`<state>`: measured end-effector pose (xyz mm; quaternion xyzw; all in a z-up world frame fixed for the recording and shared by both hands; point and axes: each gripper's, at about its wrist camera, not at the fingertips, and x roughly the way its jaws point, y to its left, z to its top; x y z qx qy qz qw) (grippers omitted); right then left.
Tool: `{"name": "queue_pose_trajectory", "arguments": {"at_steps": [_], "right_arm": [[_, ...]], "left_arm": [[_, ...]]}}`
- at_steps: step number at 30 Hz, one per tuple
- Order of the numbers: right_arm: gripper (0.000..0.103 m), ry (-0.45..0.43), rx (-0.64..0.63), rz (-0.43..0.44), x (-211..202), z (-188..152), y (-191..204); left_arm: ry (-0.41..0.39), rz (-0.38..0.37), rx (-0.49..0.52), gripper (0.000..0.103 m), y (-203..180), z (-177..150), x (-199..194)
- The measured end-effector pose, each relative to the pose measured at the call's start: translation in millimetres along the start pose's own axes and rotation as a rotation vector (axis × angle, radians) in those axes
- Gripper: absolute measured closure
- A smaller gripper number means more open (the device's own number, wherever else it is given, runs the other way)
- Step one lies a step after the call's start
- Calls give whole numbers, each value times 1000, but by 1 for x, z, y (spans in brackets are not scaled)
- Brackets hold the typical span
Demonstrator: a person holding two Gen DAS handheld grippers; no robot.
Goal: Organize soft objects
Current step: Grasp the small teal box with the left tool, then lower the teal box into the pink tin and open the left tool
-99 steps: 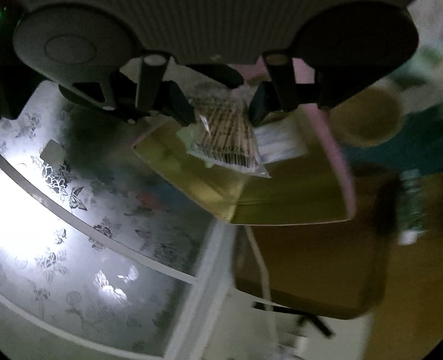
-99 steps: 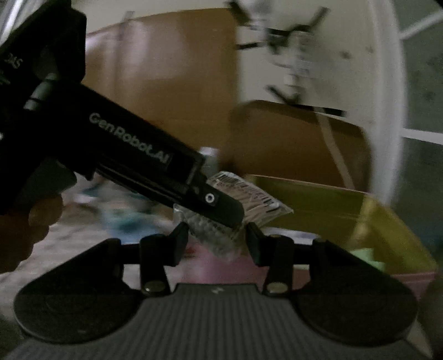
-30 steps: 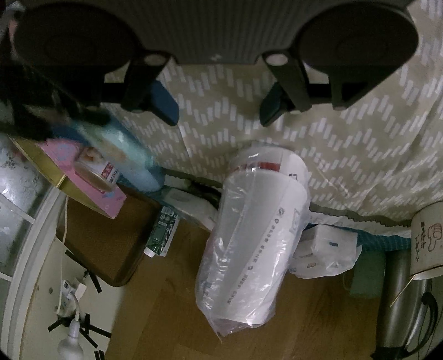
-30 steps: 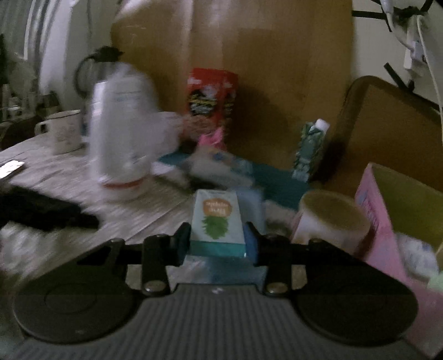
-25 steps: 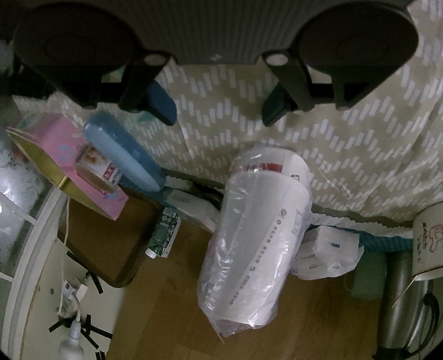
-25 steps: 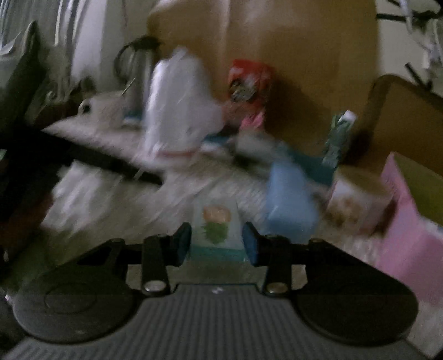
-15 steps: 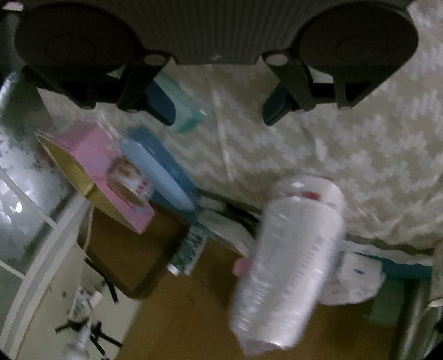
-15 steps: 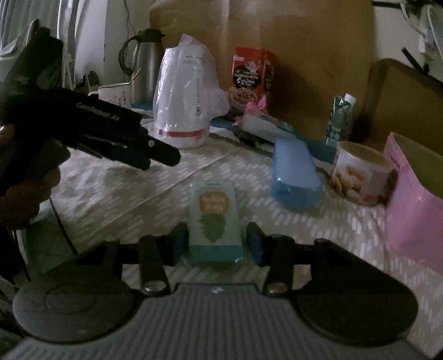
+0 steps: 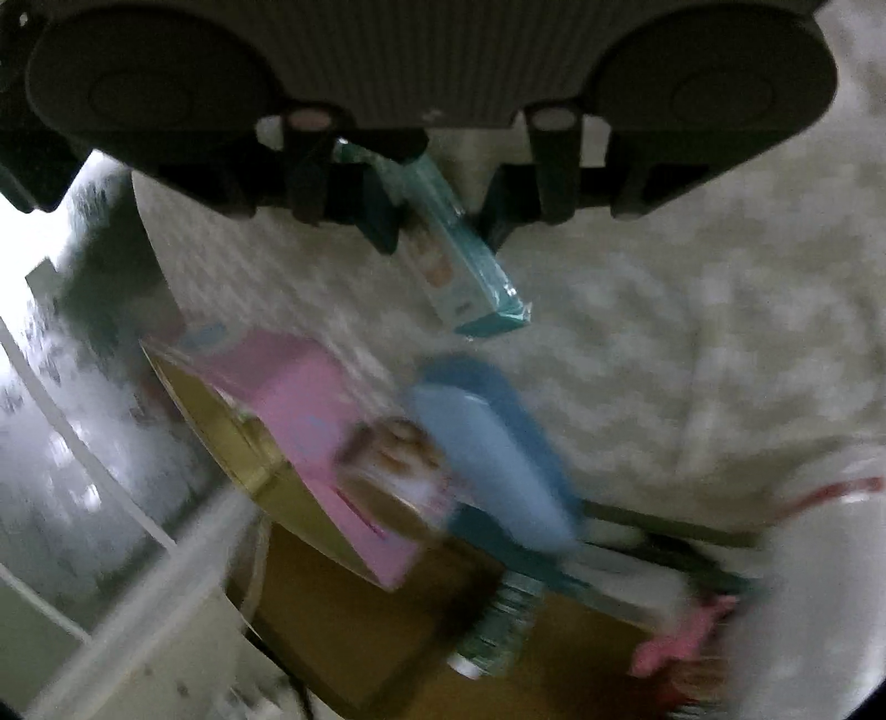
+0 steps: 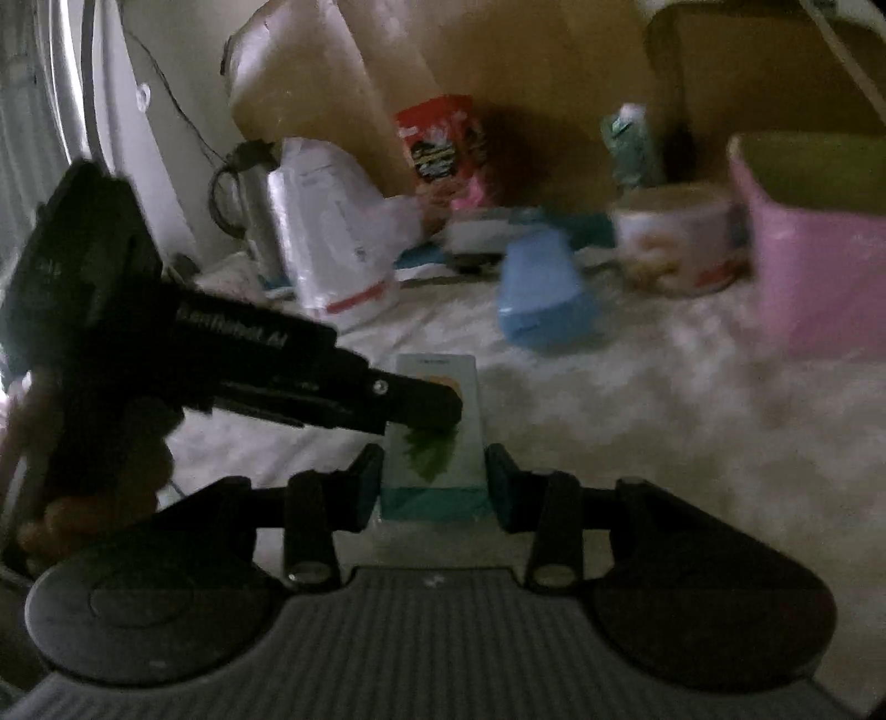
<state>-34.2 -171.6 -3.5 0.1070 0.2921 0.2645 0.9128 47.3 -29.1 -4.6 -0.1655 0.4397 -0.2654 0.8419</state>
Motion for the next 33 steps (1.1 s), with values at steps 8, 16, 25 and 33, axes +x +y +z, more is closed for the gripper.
{"name": "queue_pose_trajectory", "arguments": {"at_steps": [8, 16, 25, 33], "right_arm": [[60, -114, 57, -230, -70, -33, -46], [60, -313, 89, -335, -114, -6, -83], [60, -292, 112, -351, -56, 75, -144], [57, -141, 183, -339, 1, 108, -181]], "left_arm": [[119, -114, 246, 71, -99, 6, 68], [2, -160, 417, 71, -169, 60, 73], [-10, -33, 332, 68, -161, 140, 134], [-17, 116, 320, 59, -143, 162, 171]]}}
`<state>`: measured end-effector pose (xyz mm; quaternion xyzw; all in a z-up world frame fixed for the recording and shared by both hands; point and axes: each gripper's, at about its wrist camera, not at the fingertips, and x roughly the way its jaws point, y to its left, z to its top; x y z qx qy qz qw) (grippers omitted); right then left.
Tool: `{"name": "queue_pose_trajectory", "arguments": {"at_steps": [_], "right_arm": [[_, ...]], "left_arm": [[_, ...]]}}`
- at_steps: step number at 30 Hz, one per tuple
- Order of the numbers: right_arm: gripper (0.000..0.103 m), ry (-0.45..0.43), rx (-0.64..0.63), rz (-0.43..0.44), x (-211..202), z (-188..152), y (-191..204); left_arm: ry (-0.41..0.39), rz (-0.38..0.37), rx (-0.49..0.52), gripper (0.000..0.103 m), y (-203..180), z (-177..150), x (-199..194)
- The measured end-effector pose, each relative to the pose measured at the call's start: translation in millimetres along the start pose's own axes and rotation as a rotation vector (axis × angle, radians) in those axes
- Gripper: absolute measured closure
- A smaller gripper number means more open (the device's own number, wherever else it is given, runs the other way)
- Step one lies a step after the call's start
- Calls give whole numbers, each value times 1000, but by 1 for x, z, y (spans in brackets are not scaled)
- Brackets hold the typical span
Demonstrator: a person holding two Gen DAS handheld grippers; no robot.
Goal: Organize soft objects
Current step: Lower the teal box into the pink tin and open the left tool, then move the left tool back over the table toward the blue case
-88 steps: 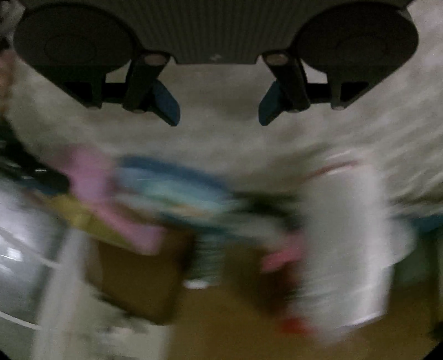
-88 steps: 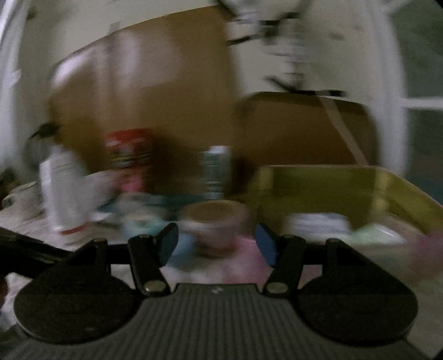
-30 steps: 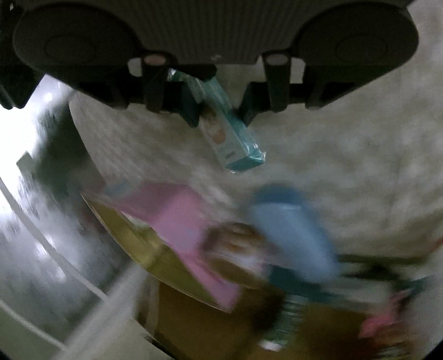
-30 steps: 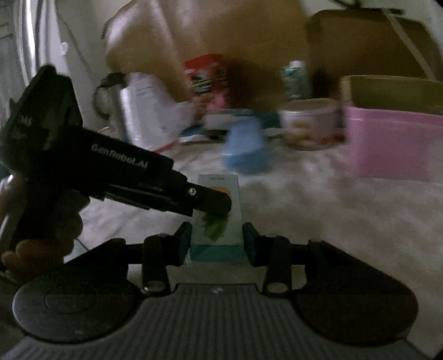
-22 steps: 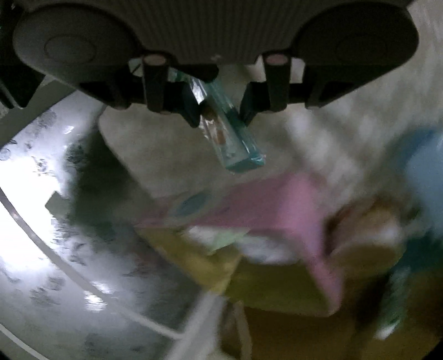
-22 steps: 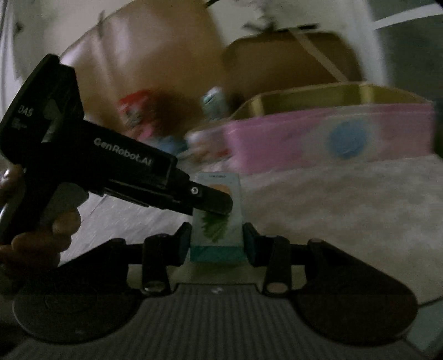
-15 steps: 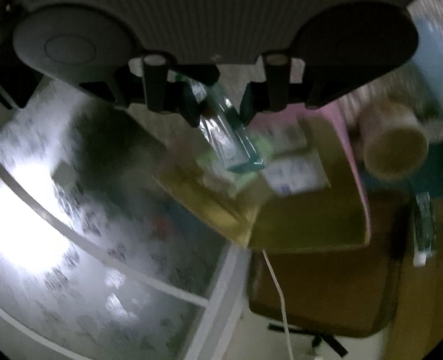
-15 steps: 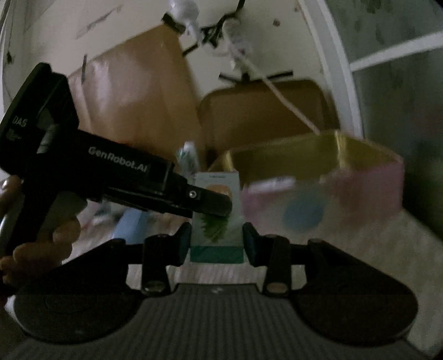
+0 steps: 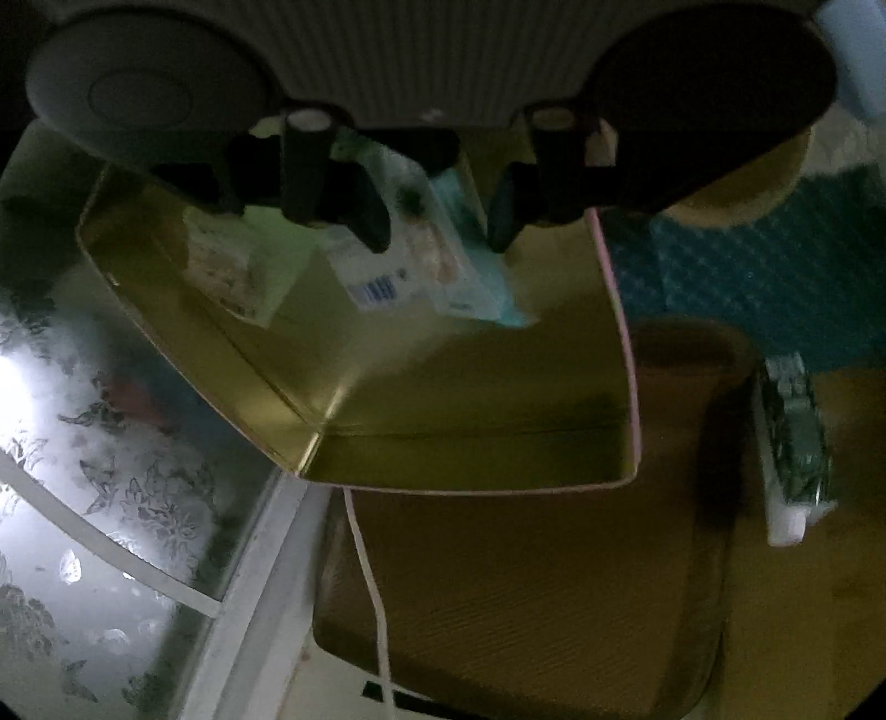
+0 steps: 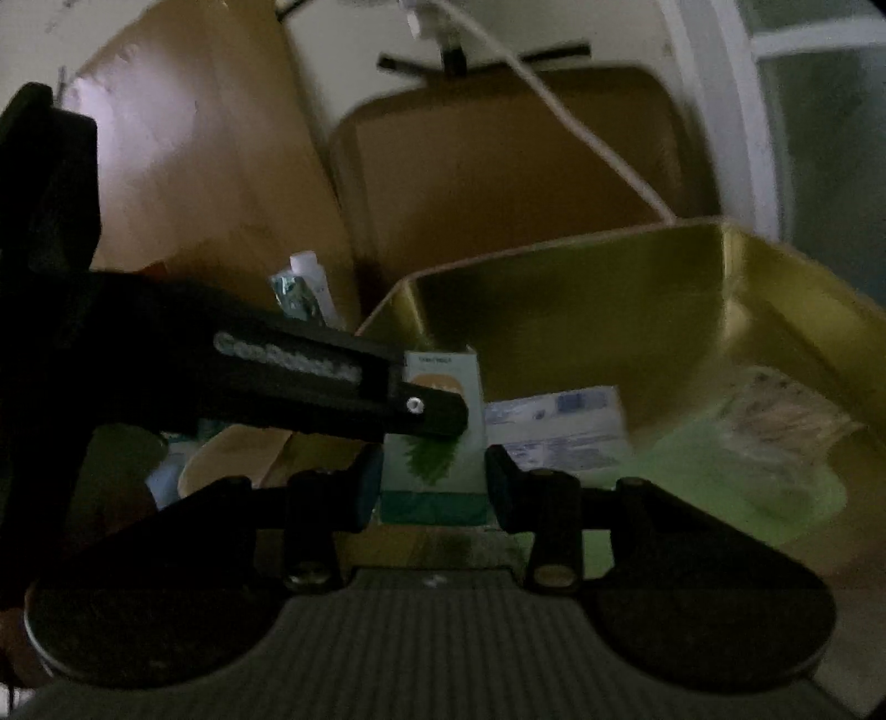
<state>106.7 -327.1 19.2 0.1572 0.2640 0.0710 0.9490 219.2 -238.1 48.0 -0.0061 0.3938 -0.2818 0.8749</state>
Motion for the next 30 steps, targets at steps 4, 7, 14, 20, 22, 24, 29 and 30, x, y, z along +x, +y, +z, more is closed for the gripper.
{"name": "queue_pose_trajectory", "arguments": {"at_steps": [4, 7, 14, 20, 22, 24, 29, 30], "right_arm": [[56, -3, 19, 10, 8, 1, 1], [56, -65, 12, 15, -9, -6, 7], [56, -247, 32, -55, -75, -37, 19], [53, -308, 89, -123, -113, -70, 30], [53, -302, 73, -143, -118, -79, 42], [53, -290, 75, -152, -122, -84, 53], [53, -235, 80, -145, -124, -97, 67], [53, -220, 79, -141, -123, -99, 69]], "left_arm": [[-43, -4, 15, 49, -6, -3, -11], [-102, -2, 26, 49, -10, -7, -37], [-182, -1, 53, 47, -18, -41, -99], [-145, 50, 45, 42, -15, -85, -121], [-135, 68, 35, 42, -10, -96, -128], [-132, 84, 33, 42, -5, -108, -136], [-139, 146, 15, 41, 12, -132, -150], [-141, 161, 11, 39, 15, -137, -152]]}}
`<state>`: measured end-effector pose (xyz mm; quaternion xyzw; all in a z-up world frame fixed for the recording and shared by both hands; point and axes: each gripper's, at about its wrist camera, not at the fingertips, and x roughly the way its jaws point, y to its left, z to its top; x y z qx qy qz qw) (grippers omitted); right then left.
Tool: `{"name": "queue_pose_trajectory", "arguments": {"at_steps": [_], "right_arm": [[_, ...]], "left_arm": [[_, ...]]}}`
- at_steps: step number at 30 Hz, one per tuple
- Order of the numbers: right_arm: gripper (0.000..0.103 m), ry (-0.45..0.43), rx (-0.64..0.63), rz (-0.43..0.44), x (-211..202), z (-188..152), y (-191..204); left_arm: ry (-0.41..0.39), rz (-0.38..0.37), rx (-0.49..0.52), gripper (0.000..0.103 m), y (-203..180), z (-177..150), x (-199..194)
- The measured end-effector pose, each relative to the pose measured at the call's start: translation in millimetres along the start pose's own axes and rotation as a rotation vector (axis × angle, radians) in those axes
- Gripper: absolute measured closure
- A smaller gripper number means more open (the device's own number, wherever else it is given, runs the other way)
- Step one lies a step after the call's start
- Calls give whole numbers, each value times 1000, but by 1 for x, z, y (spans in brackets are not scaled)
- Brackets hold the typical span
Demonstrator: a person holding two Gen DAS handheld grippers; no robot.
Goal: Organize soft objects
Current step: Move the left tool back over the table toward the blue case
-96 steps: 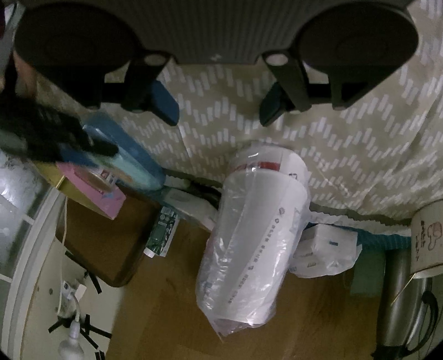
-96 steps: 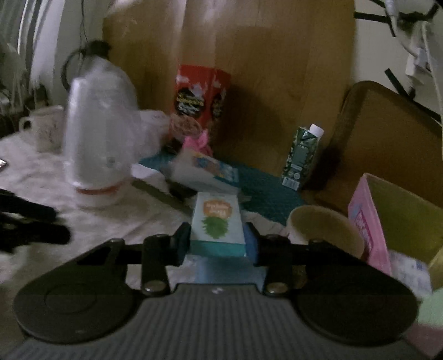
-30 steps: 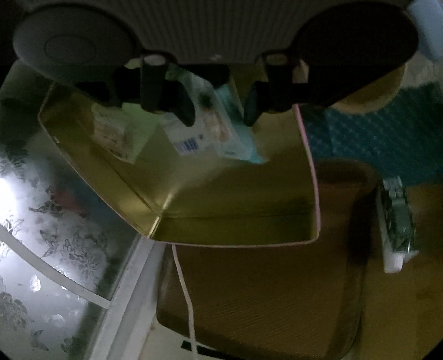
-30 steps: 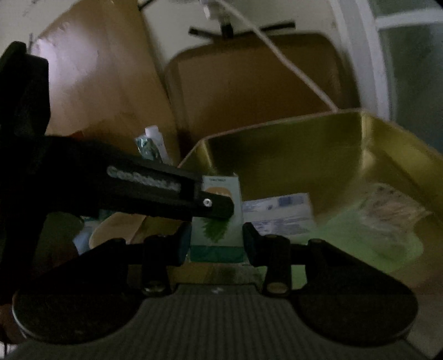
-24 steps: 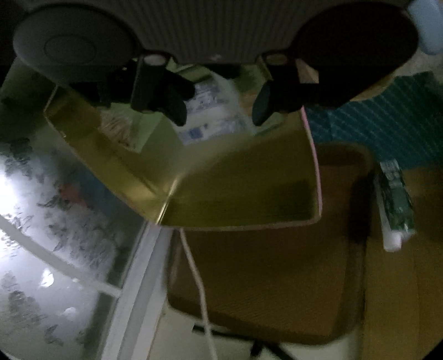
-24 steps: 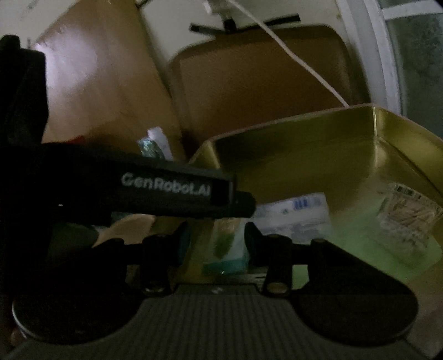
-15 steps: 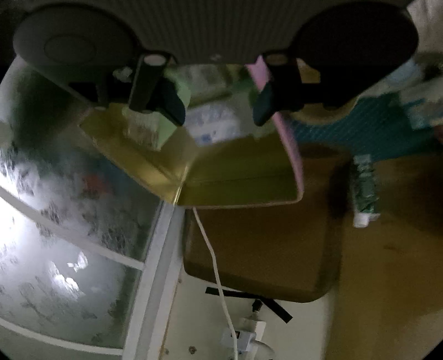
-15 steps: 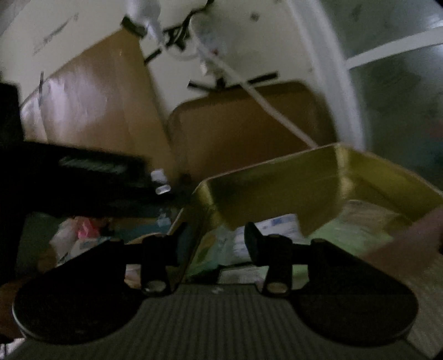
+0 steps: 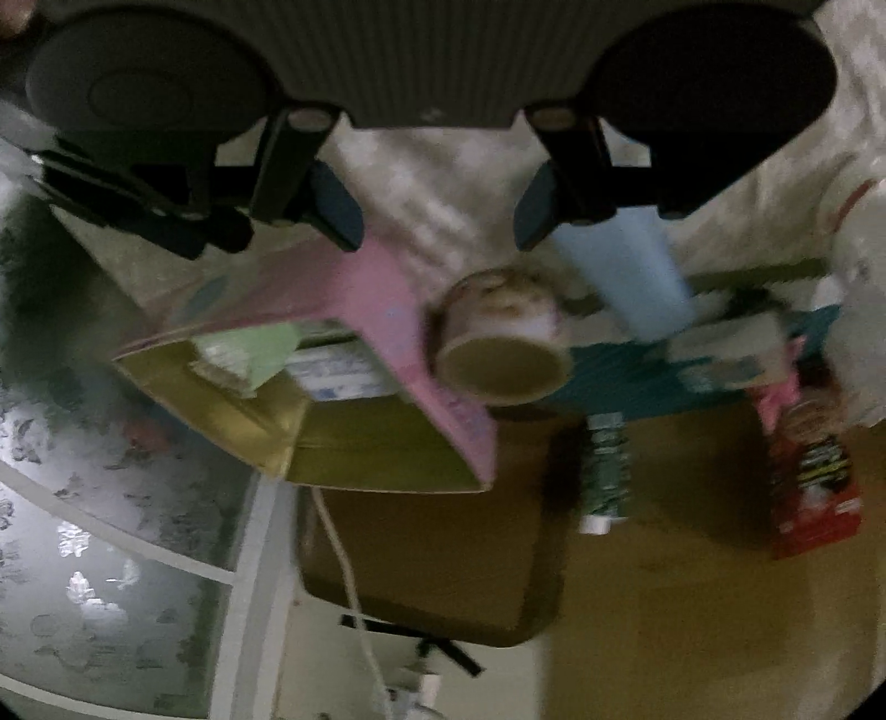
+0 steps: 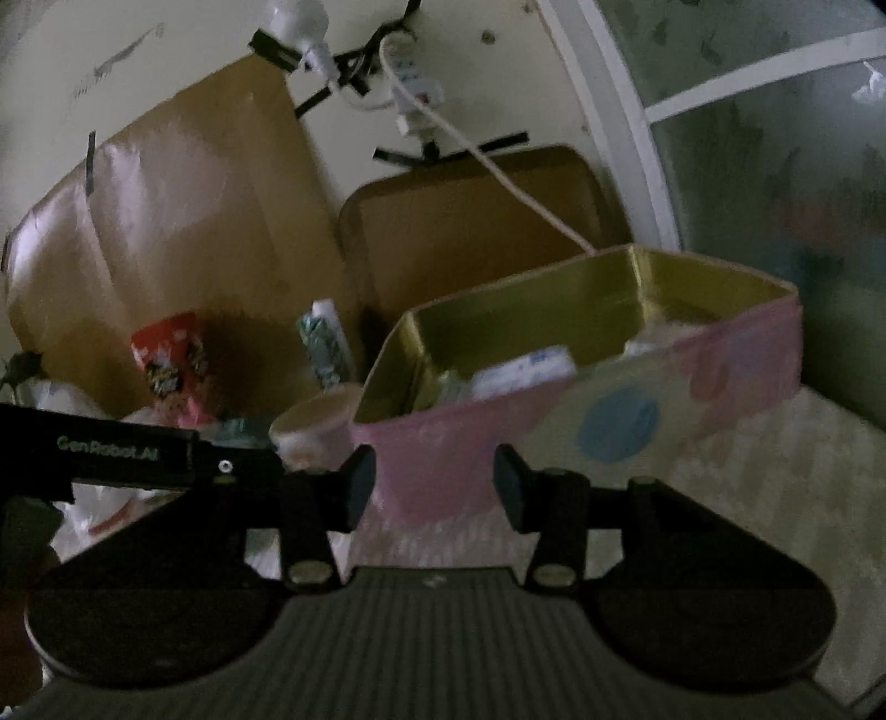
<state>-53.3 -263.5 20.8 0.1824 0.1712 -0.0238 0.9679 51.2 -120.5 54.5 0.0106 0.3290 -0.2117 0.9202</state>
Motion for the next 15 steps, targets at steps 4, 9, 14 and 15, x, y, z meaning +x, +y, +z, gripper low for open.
{"name": "queue_pose_trajectory", "arguments": {"at_steps": [4, 9, 14, 15], "right_arm": [[52, 50, 14, 28, 1, -8, 8], [51, 94, 12, 49, 3, -18, 20], [44, 136, 28, 61, 10, -24, 25], [44, 145, 28, 61, 11, -25, 27]], "left_arm": [[2, 35, -21, 37, 17, -14, -7], [-3, 70, -39, 33, 38, -28, -14], [12, 97, -59, 31, 60, -42, -14], [16, 104, -61, 31, 64, -45, -13]]}}
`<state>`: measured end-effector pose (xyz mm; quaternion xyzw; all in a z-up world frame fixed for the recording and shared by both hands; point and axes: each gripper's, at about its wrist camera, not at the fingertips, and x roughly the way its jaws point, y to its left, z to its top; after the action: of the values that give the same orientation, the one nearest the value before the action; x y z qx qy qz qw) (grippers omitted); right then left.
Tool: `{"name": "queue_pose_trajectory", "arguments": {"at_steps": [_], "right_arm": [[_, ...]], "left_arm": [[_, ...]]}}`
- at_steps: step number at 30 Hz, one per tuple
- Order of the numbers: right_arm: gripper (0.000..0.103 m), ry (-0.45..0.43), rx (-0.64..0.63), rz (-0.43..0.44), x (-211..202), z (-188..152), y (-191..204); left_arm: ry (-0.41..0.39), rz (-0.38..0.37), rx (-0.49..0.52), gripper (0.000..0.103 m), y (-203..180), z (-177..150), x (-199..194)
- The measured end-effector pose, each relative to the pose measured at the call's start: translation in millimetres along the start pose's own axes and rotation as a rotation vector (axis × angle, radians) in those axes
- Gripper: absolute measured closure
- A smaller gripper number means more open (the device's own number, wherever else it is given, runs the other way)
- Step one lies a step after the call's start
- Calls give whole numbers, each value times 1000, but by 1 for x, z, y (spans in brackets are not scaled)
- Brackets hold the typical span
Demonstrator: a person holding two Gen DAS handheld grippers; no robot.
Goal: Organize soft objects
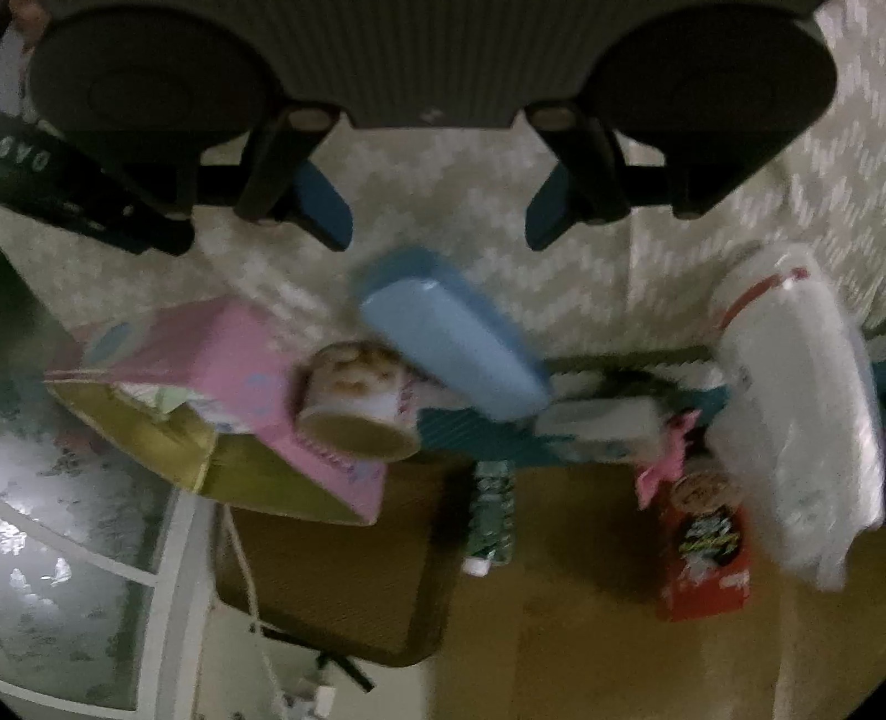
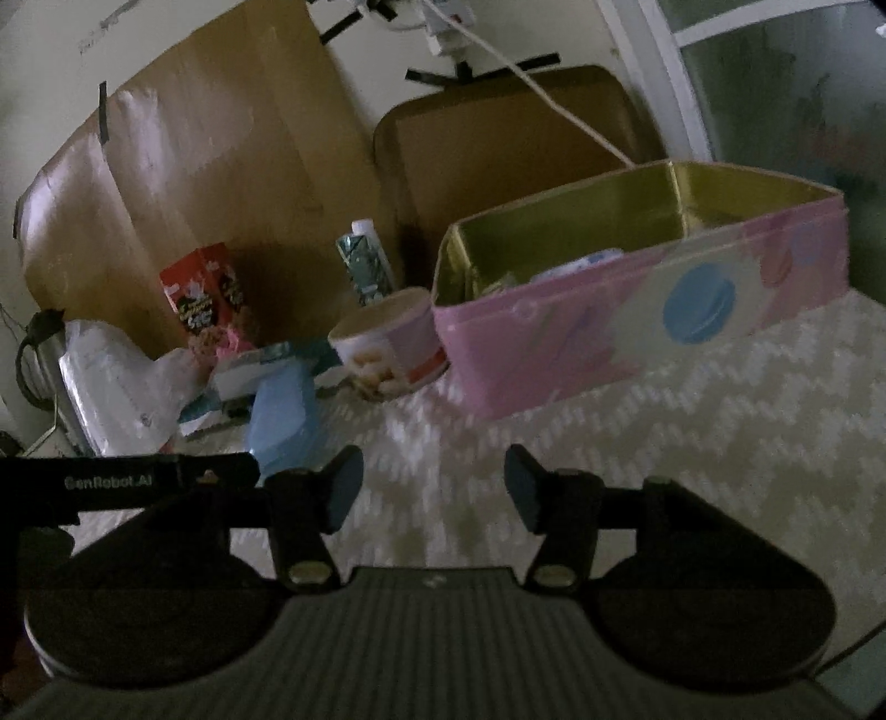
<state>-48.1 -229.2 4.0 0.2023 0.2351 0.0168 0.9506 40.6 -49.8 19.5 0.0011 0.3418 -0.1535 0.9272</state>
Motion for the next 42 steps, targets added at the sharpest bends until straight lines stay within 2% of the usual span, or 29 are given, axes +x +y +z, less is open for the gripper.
{"name": "queue_pose_trajectory", "arguments": {"at_steps": [2, 4, 6, 7, 10, 12, 16, 21, 31, 42], "right_arm": [[44, 24, 3, 1, 5, -2, 3], [41, 43, 6, 1, 9, -3, 7], [34, 57, 1, -6, 13, -4, 10], [31, 56, -2, -12, 15, -4, 13], [29, 52, -30, -13, 25, 2, 21], [28, 51, -47, -32, 36, 5, 27], [24, 78, -93, -58, 60, 5, 33], [21, 84, -131, -57, 64, 5, 40], [19, 76, -103, -47, 62, 3, 41], [19, 72, -81, -26, 59, 5, 37]], "left_arm": [[7, 9, -1, 29, 10, -4, 3], [4, 27, 0, 18, 20, -7, 6], [-8, 52, 20, 12, 29, -10, 9], [-14, 76, 32, 10, 33, -11, 11], [-21, 135, 63, 8, 45, -14, 21], [-30, 95, 13, 5, 56, -13, 21], [-38, 89, 7, 5, 57, -15, 19], [-42, 98, 31, 5, 53, -16, 20], [-52, 125, 33, 5, 53, -17, 19], [-36, 105, 38, 4, 53, -16, 22]]}}
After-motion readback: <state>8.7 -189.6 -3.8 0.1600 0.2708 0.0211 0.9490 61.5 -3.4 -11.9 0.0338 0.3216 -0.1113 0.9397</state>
